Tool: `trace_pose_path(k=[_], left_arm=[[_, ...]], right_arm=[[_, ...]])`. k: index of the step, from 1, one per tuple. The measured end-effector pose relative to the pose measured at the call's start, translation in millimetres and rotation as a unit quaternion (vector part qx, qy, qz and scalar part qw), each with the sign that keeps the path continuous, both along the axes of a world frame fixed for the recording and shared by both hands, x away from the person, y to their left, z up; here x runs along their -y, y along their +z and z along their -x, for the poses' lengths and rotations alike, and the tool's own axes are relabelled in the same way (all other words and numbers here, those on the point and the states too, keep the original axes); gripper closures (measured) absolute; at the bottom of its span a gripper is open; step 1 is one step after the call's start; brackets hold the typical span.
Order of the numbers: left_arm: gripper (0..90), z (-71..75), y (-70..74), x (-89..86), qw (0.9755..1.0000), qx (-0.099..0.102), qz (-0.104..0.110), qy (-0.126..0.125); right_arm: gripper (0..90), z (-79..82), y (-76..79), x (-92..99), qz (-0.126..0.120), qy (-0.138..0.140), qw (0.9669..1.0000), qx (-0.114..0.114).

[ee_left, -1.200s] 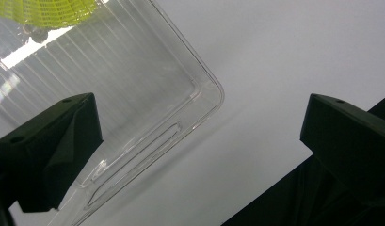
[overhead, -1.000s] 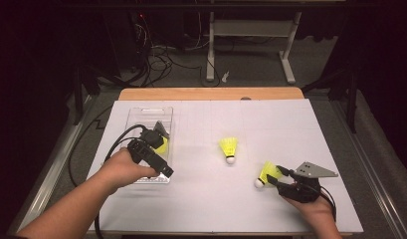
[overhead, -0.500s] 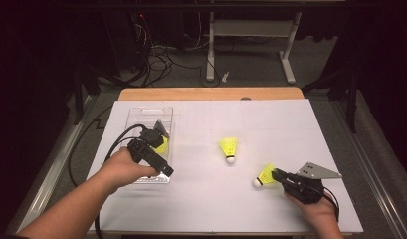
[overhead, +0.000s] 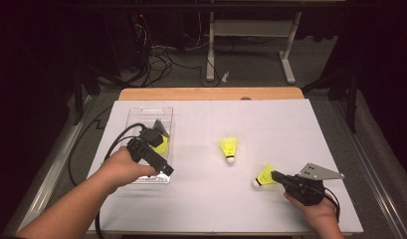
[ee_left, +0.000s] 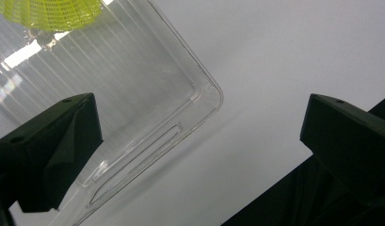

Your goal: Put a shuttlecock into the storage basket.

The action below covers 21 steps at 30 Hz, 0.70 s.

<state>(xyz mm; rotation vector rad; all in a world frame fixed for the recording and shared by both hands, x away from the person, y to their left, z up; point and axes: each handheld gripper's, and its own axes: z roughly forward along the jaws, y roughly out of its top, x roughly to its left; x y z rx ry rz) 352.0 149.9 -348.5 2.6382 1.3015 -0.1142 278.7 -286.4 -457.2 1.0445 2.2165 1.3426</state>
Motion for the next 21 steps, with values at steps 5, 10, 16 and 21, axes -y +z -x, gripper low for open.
trace_pose_path(k=[5, 10, 16, 21], left_arm=[[0.7, -0.2, 1.6, 0.5, 1.0000, 0.001, 0.000, -0.001], [0.6, 0.2, 2.2, 1.6, 1.0000, 0.002, -0.001, -0.001], [0.7, 0.4, 4.1, 2.5, 1.0000, 0.004, -0.002, -0.001], [0.6, 2.0, 5.0, 4.9, 1.0000, 0.004, -0.003, -0.004]], right_arm=[[90.0, 1.2, 1.4, -1.9, -0.013, 0.009, 0.9999, -0.002], [90.0, 3.1, 4.2, -3.6, -0.017, 0.014, 0.9998, 0.001], [90.0, 4.7, 7.4, -2.6, -0.025, 0.012, 0.9996, 0.008], [90.0, 6.5, 13.6, -5.9, -0.032, 0.016, 0.9992, 0.018]])
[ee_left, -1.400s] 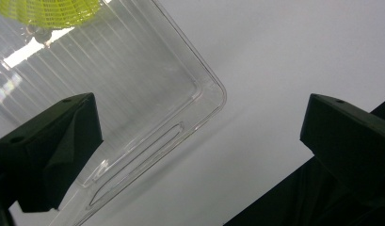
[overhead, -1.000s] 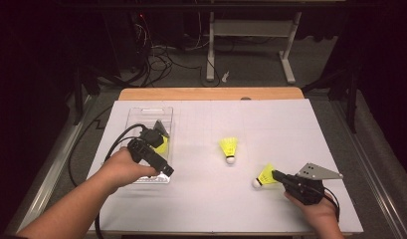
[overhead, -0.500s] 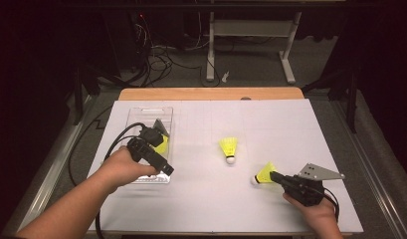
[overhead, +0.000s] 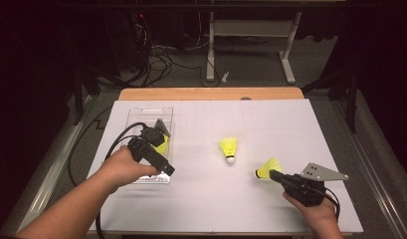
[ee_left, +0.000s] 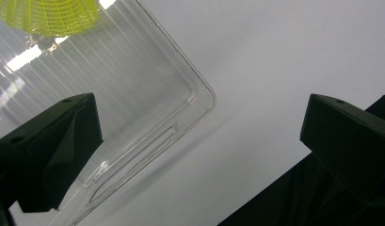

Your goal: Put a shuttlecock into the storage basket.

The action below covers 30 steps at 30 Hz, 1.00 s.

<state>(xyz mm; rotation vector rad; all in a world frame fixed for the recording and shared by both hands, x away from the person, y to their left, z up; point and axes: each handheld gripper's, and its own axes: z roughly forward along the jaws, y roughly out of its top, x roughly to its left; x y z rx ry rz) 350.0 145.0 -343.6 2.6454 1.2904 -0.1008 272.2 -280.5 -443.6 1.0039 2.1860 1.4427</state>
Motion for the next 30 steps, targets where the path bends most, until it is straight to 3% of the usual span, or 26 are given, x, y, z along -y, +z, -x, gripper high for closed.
trace_pose_path(k=[10, 20, 24, 30], left_arm=[[0.6, -0.1, 3.2, 2.6, 1.0000, -0.001, -0.003, -0.006], [0.7, -0.9, 7.0, 2.2, 0.9999, 0.001, 0.004, -0.014], [0.7, -0.1, 4.5, 5.2, 0.9996, 0.000, 0.008, -0.026], [0.7, 3.8, 0.3, 18.3, 0.9978, 0.011, 0.015, -0.064]], right_arm=[[90.0, 1.9, 19.5, -10.0, -0.012, 0.006, 0.9997, 0.018], [90.0, -1.9, 28.4, -21.2, -0.014, 0.018, 0.9995, 0.024], [90.0, -3.7, 30.3, -28.7, -0.016, 0.026, 0.9992, 0.026], [90.0, -6.2, 29.5, -40.0, -0.019, 0.042, 0.9987, 0.024]])
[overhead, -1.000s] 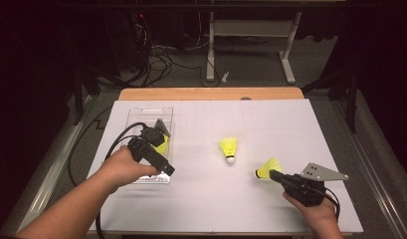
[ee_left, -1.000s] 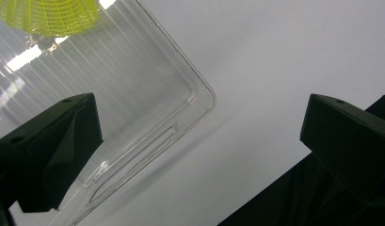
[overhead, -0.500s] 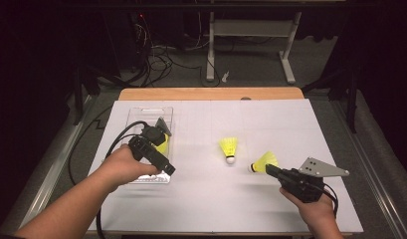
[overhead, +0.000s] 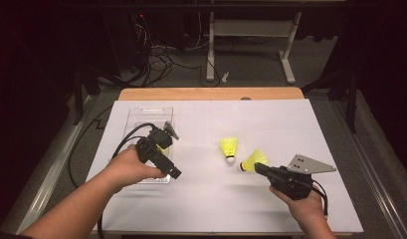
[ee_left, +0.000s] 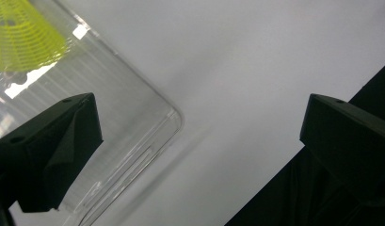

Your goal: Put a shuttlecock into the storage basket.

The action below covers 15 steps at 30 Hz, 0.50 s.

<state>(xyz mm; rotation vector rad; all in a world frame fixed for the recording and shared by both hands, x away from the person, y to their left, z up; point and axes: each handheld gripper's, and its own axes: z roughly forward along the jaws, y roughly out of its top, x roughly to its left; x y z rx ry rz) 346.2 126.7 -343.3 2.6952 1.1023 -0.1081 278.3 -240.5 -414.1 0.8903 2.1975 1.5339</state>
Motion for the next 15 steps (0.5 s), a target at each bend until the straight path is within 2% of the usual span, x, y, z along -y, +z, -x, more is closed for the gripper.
trace_pose_path(k=[8, 15], left_arm=[[0.7, 3.4, -8.1, 14.0, 0.9994, -0.014, -0.007, -0.031], [0.7, 8.4, -11.9, 24.5, 0.9984, -0.019, 0.004, -0.053]], right_arm=[[90.0, 1.3, -3.8, -8.9, -0.014, 0.015, 0.9998, -0.003], [90.0, 3.7, -10.8, -11.5, -0.009, 0.023, 0.9997, -0.006]])
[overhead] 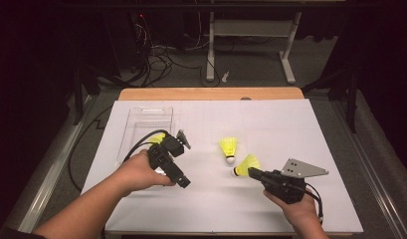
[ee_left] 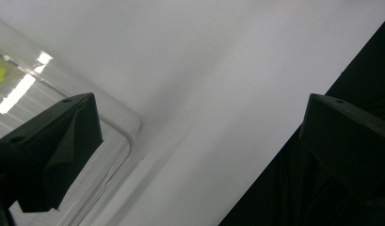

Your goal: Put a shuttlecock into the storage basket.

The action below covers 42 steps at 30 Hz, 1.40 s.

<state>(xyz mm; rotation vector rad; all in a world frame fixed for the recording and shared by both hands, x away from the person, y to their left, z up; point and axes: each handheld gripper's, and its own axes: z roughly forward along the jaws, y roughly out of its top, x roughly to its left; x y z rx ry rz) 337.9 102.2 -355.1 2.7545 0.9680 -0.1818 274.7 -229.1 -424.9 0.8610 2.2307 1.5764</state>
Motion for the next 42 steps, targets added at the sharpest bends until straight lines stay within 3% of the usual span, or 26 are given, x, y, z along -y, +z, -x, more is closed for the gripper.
trace_pose_path(k=[11, 18, 33, 42], left_arm=[[0.7, 2.7, -13.9, 19.5, 0.9997, -0.011, 0.006, -0.019], [0.7, 5.0, -22.2, 28.1, 0.9996, -0.008, -0.001, -0.027], [0.7, 8.2, -42.0, 37.1, 0.9988, -0.011, -0.003, -0.048], [1.2, 8.6, -43.5, 36.4, 0.9986, -0.008, 0.004, -0.051]], right_arm=[[90.0, 3.0, -5.2, -4.5, 0.005, 0.012, 0.9999, -0.001], [90.0, 3.8, -7.2, -5.1, 0.007, 0.012, 0.9999, -0.004], [90.0, 4.0, -10.1, -6.6, -0.004, 0.018, 0.9998, -0.013], [90.0, 4.4, -11.0, -14.6, -0.015, 0.028, 0.9993, -0.021]])
